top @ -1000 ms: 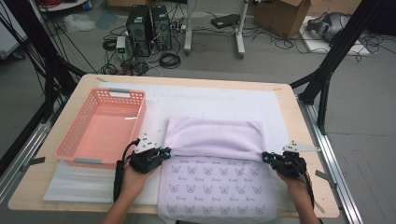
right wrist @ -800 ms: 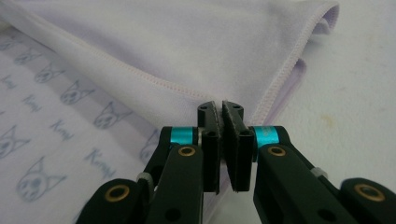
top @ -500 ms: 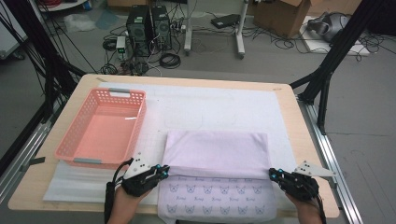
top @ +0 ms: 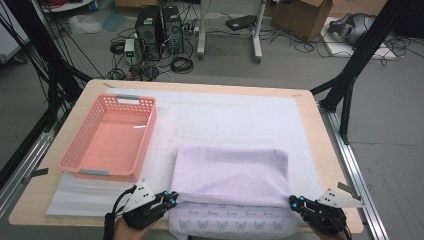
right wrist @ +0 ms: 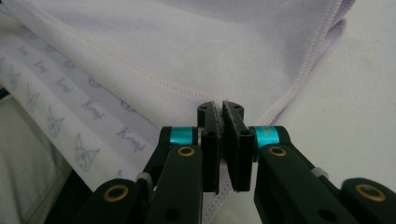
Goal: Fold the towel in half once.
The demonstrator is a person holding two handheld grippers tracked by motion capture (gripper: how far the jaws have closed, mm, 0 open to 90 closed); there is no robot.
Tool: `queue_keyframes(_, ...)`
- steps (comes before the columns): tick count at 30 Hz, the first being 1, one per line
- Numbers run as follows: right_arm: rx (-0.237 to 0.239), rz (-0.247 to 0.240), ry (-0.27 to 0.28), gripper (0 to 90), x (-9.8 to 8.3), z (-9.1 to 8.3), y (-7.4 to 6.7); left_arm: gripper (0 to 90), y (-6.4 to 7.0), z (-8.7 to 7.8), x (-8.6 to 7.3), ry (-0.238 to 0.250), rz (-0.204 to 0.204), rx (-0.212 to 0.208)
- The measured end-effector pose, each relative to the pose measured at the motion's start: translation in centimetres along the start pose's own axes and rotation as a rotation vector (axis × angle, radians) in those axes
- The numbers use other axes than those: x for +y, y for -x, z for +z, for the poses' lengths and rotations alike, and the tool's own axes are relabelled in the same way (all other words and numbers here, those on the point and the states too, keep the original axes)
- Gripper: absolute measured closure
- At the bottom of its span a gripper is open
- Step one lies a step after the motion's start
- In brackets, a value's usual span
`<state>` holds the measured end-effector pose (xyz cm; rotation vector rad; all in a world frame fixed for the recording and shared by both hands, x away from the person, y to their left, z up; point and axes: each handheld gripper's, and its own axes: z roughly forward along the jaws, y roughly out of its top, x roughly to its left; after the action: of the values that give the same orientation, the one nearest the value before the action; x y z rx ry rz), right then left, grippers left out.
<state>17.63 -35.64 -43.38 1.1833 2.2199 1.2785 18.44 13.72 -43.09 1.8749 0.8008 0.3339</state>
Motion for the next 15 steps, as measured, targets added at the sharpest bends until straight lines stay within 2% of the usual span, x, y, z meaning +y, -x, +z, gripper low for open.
queue_keyframes(11, 0.007, 0.006, 0.058, 85.3, -0.3, -2.2, -1.0, 86.1, 1.4, -1.6, -0.2, 0.026, 0.009, -0.025)
queue_keyframes(13, 0.020, 0.012, 0.073, 85.2, -0.4, -2.6, -1.2, 85.8, 1.6, -1.9, -0.4, 0.025, 0.008, -0.033)
queue_keyframes(15, 0.025, 0.018, 0.061, 85.2, -0.7, -2.8, -1.4, 85.8, 1.7, -2.1, -0.6, 0.012, 0.007, -0.038)
